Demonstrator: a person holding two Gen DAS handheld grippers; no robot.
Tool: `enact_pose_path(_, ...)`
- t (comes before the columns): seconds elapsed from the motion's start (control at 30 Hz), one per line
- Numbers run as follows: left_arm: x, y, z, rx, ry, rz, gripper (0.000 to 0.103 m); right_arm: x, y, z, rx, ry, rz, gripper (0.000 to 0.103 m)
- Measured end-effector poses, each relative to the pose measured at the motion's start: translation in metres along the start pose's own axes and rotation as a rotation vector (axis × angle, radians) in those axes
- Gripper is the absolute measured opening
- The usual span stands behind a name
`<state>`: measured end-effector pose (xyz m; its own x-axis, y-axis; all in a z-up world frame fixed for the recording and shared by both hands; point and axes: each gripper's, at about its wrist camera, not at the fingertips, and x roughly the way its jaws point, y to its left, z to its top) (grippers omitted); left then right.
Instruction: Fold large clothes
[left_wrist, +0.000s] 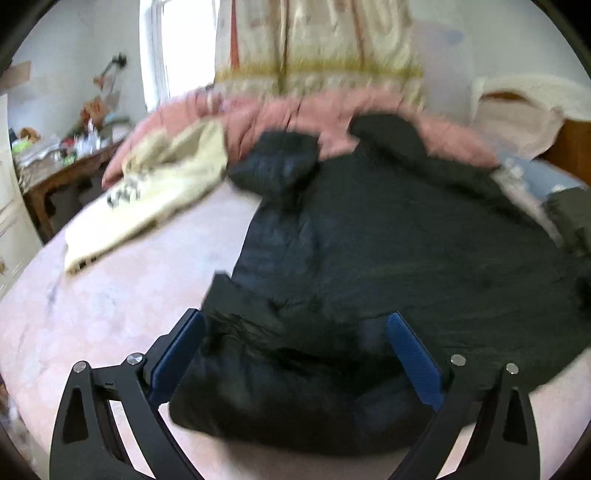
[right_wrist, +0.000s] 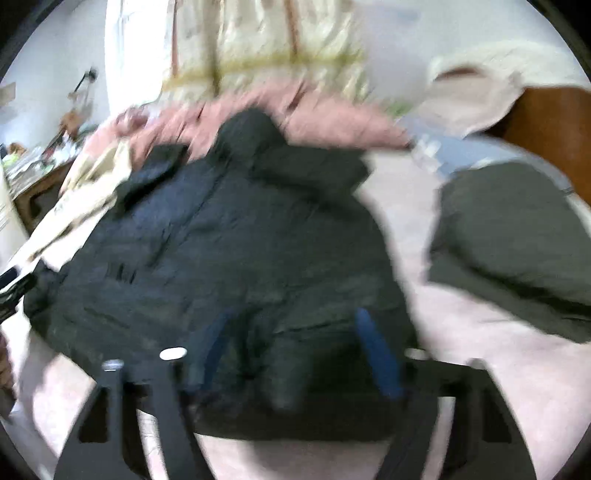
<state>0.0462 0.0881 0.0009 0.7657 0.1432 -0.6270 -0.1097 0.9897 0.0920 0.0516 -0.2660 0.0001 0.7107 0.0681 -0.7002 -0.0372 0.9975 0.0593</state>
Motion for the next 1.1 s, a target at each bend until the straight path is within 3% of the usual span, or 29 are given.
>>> enact_pose_path(0.07,0.034,0.013,-0.002,-0.026,0.070,0.106,0.088,0.027,-0.009,-0.001,0.015,0.058,-0.082,0.052)
enact_pose_path(0.1,0.048,0.022,-0.004,-0.066,0.118,0.102,0.088,0.031,-0.017,-0.001,0.059,0.072,-0.050,0.052)
enact_pose_path(0.17,0.066,0.045,-0.005,-0.197,0.199,0.004,0.088,0.028,-0.027,0.002,0.106,0.055,-0.034,0.052)
enact_pose_path(0.23,0.070,0.053,-0.008,-0.237,0.210,-0.011,0.089,0.031,-0.032,0.001,0.119,0.062,-0.042,0.052)
enact_pose_path(0.37,0.071,0.036,-0.006,-0.169,0.209,0.057,0.089,0.033,-0.025,0.000,0.104,0.055,-0.071,0.053)
enact_pose_path(0.43,0.068,0.034,-0.008,-0.170,0.203,0.054,0.089,0.036,-0.022,-0.002,0.090,0.050,-0.082,0.055)
enact_pose_path(0.53,0.055,0.045,-0.008,-0.189,0.137,-0.023,0.079,0.027,-0.024,-0.002,0.090,0.004,-0.079,0.055)
enact_pose_path(0.6,0.035,0.047,-0.008,-0.180,0.058,-0.054,0.079,0.006,-0.025,-0.003,0.096,-0.093,-0.091,0.056)
enact_pose_path(0.7,-0.004,0.037,-0.008,-0.114,-0.113,-0.019,0.081,-0.024,-0.024,-0.007,0.085,-0.223,-0.107,0.061)
enact_pose_path(0.77,-0.029,0.026,-0.010,-0.054,-0.226,0.009,0.087,-0.038,-0.020,-0.011,0.066,-0.268,-0.122,0.067)
enact_pose_path(0.83,-0.052,0.012,-0.015,-0.001,-0.316,-0.010,0.091,-0.049,-0.014,-0.014,0.046,-0.289,-0.102,0.073)
enact_pose_path(0.9,-0.061,0.004,-0.021,0.009,-0.314,-0.075,0.094,-0.058,-0.007,-0.018,0.020,-0.300,-0.076,0.088)
enact_pose_path(1.0,-0.053,-0.018,-0.034,0.035,-0.199,-0.142,0.094,-0.067,0.015,-0.029,-0.077,-0.295,-0.040,0.088)
enact_pose_path(1.1,-0.053,-0.036,-0.045,0.138,-0.145,-0.141,0.094,-0.066,0.044,-0.049,-0.217,-0.236,-0.023,0.088)
